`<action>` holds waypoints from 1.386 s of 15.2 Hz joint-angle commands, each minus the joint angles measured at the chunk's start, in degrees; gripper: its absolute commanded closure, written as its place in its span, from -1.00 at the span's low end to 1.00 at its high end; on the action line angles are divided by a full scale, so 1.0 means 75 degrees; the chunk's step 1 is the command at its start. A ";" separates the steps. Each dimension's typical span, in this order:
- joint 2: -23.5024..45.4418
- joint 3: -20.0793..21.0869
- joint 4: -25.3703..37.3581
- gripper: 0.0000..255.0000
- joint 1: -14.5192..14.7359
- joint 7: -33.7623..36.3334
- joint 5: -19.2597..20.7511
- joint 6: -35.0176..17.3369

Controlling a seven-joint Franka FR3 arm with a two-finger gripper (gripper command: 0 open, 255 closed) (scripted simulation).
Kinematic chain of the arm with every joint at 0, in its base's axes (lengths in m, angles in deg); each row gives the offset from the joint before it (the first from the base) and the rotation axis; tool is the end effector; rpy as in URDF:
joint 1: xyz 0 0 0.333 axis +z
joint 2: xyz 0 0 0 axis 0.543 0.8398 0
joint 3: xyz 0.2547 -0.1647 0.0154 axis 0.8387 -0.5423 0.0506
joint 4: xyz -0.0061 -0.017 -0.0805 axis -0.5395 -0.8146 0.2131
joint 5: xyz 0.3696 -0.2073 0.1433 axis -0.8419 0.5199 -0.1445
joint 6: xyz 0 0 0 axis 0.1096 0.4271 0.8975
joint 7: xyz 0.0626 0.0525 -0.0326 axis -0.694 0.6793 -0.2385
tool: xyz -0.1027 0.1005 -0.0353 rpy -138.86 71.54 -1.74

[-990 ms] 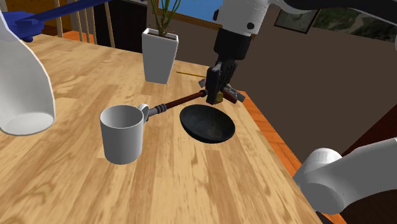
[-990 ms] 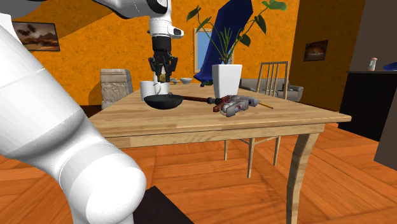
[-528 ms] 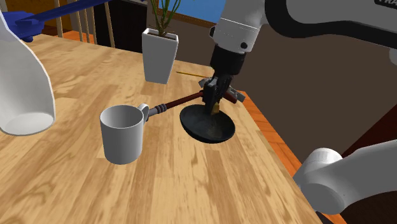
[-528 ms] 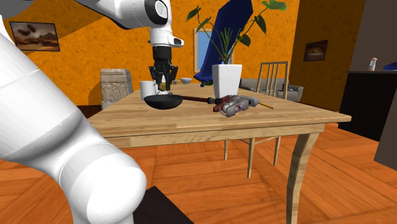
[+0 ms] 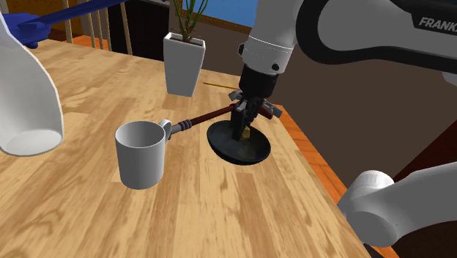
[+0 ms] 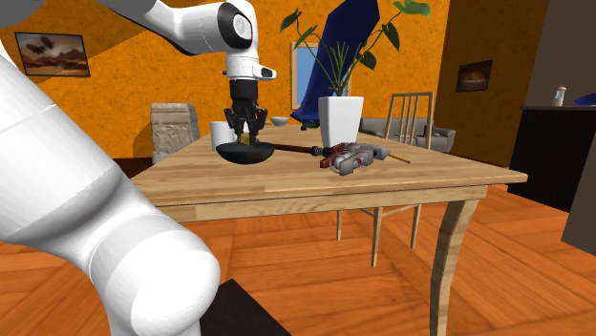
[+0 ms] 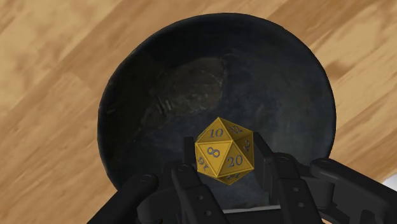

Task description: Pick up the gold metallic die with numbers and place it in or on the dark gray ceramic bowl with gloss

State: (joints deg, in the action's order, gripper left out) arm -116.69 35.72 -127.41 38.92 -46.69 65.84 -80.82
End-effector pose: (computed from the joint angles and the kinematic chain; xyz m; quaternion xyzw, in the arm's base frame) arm 0.3851 0.2711 0.5348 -0.9886 -0.1504 -0.0004 0.0034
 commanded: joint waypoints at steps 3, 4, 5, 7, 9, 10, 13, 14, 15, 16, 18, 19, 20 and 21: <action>-0.0001 0.0001 -0.0007 1.00 0.0000 0.0000 -0.0001 -0.0007; -0.0001 0.0001 -0.0007 -1.00 0.0000 0.0000 -0.0001 -0.0007; -0.0001 0.0001 -0.0007 -1.00 0.0000 0.0000 -0.0001 -0.0007; -0.0001 0.0001 -0.0007 -1.00 0.0000 0.0000 -0.0001 -0.0007; -0.0001 0.0001 -0.0007 -1.00 0.0000 0.0000 -0.0001 -0.0007; 0.0044 -0.0027 0.0283 -1.00 -0.0018 0.0017 0.0031 0.0240; 0.0224 -0.0085 0.1144 -1.00 -0.0073 0.0076 0.0120 0.0927; 0.0224 -0.0086 0.1144 -1.00 -0.0072 0.0076 0.0120 0.0927; 0.0223 -0.0086 0.1143 -1.00 -0.0072 0.0076 0.0120 0.0927; 0.0223 -0.0086 0.1144 -1.00 -0.0072 0.0076 0.0120 0.0927; 0.0224 -0.0086 0.1144 -1.00 -0.0072 0.0076 0.0120 0.0927; 0.0224 -0.0086 0.1144 -1.00 -0.0072 0.0076 0.0120 0.0927; 0.0224 -0.0086 0.1144 -1.00 -0.0072 0.0076 0.0120 0.0927; 0.0224 -0.0086 0.1144 -1.00 -0.0072 0.0076 0.0120 0.0927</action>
